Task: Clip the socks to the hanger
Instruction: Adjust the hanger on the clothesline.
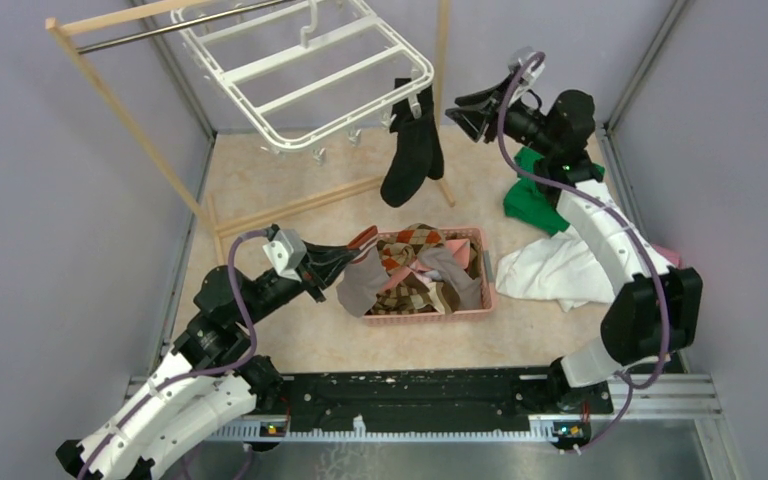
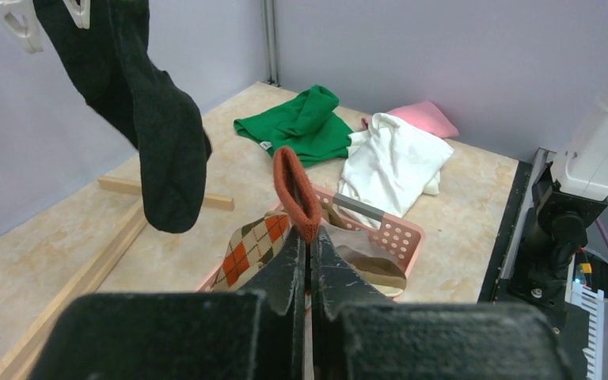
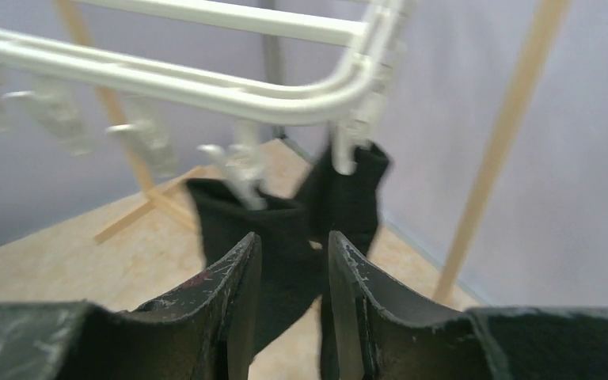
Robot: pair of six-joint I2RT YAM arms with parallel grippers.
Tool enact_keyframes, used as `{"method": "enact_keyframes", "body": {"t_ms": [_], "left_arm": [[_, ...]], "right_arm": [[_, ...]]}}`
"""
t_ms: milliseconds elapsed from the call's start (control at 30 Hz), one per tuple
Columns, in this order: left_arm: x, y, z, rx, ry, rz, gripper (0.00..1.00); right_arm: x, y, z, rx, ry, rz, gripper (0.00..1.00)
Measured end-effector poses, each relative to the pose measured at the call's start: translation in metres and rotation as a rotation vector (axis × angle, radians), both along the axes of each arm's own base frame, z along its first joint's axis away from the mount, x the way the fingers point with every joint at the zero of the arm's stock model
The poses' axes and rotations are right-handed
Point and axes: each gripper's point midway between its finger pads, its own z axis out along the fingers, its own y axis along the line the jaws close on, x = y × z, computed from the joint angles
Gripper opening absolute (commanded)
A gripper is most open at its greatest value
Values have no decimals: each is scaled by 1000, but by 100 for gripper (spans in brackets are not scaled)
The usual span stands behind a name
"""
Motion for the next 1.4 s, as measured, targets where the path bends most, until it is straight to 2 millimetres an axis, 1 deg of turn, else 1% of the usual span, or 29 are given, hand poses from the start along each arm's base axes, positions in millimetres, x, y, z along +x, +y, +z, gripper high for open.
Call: {"method": "enact_keyframes", "body": {"t_ms": [33, 133, 167, 233, 333, 400, 433, 467, 500, 600, 700, 767, 900, 1000, 1400], "left_arm": [[0, 0, 0, -1, -1, 0, 0], [1, -1, 0, 2, -4, 1, 0], [1, -1, 0, 4, -5, 1, 0], [2, -1, -2, 12, -7, 3, 0], [4, -2, -4, 21, -8, 4, 0], [4, -2, -5, 23, -7, 3, 0], [4, -3, -5, 24, -7, 3, 0], [4, -3, -5, 23, -7, 3, 0], [4, -3, -5, 23, -7, 3, 0], [4, -2, -5, 21, -6, 3, 0], [2, -1, -4, 13, -6, 2, 0], [0, 1, -4, 6, -7, 1, 0], [-2, 2, -4, -4, -7, 0, 0], [-2, 2, -6, -4, -5, 0, 0], [-1, 1, -8, 0, 0, 0, 0]], "right_arm": [[-13, 1, 6, -6, -24, 35, 35], [-62, 9, 23, -26, -113, 170, 26], [-80, 15, 27, -39, -141, 218, 25], [-105, 29, 30, -69, -187, 285, 24], [-130, 55, 24, -106, -215, 365, 23], [-136, 71, 13, -124, -200, 390, 23], [-133, 79, 5, -133, -183, 386, 23], [-128, 83, -2, -140, -169, 376, 23], [-120, 88, -11, -149, -149, 358, 23], [-92, 99, -43, -175, -73, 282, 23], [-69, 105, -67, -183, 0, 204, 23], [-56, 104, -77, -185, 38, 141, 23], [-41, 96, -77, -173, 54, 45, 23], [-36, 93, -76, -167, 54, 11, 23], [-32, 91, -72, -156, 49, -16, 24]]}}
